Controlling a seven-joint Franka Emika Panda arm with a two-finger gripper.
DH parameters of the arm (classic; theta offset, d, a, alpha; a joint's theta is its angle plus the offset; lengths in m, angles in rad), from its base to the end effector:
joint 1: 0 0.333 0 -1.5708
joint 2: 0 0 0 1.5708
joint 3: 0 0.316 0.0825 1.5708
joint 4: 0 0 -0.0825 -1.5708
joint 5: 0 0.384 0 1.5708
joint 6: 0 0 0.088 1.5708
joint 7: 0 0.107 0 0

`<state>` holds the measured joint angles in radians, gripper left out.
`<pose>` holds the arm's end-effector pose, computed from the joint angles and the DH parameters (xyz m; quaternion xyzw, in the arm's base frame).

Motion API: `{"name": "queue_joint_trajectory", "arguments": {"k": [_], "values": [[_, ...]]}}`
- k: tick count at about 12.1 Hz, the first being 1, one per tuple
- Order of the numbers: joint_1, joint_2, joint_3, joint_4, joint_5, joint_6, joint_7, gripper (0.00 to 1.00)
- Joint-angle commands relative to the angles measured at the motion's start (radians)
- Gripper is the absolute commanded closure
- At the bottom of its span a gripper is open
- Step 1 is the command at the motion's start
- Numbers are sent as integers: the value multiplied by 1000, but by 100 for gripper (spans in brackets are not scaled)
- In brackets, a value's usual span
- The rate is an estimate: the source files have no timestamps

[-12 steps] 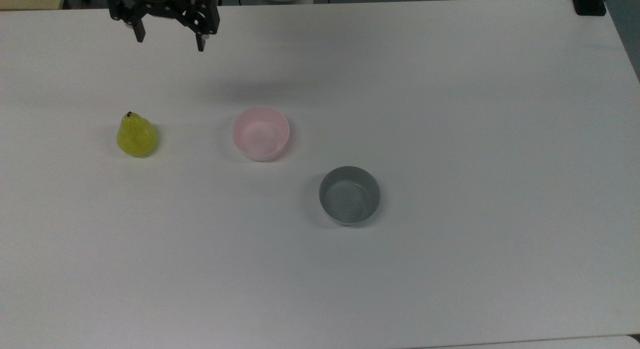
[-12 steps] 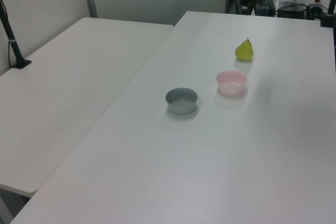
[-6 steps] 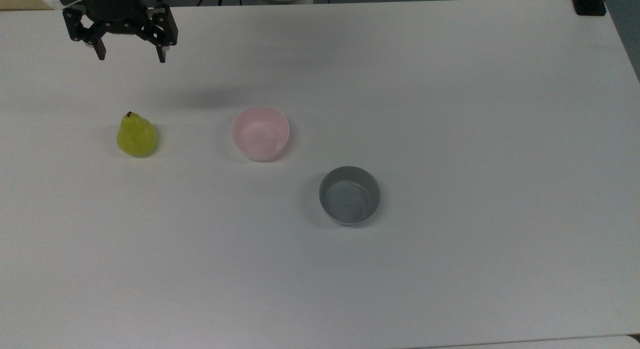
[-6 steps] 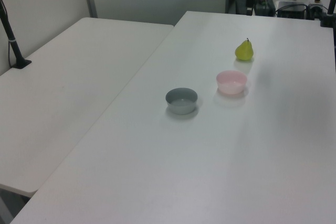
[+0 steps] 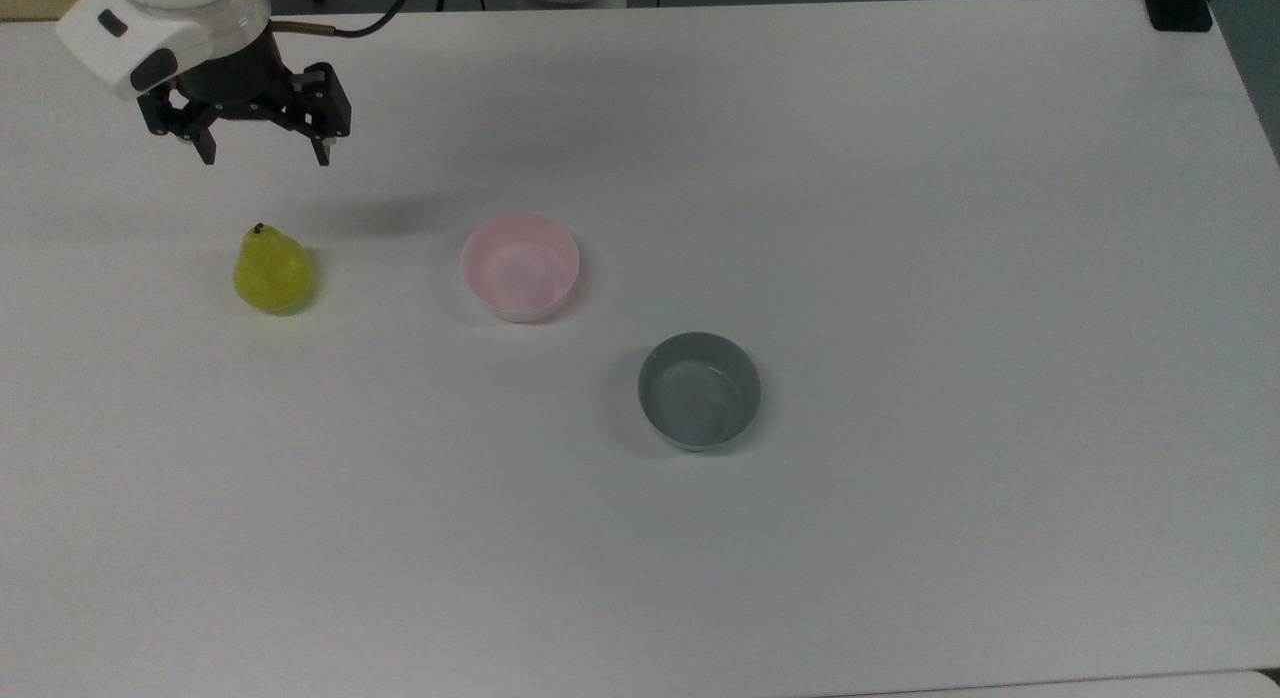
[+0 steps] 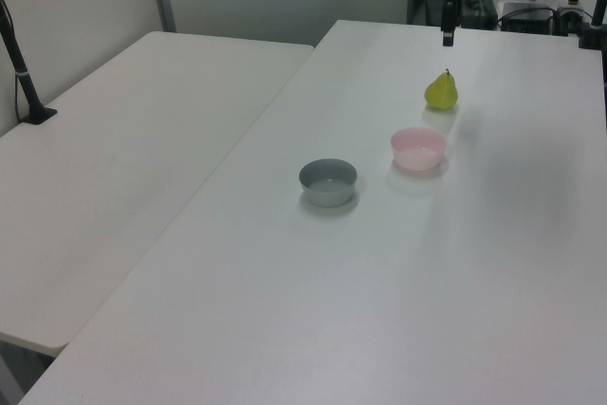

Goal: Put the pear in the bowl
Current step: 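Move the open gripper over to the yellow-green pear, then lower the gripper around the pear and close on it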

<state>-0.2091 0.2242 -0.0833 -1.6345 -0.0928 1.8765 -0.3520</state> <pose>0.6045 -0.1849 0.4883 0.9975 0.0444 -0.0082 0.0537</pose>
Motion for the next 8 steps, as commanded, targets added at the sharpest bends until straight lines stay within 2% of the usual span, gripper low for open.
{"name": "queue_joint_trajectory", "arguments": {"k": [1, 3, 5, 8], "values": [[-21, 32, 0, -22, 4, 59, -77, 0], [-30, 70, 0, -51, 2, 114, -78, 0], [-36, 119, 0, -51, -43, 156, -78, 0], [-41, 184, -1, -51, -50, 211, -74, 0]]}}
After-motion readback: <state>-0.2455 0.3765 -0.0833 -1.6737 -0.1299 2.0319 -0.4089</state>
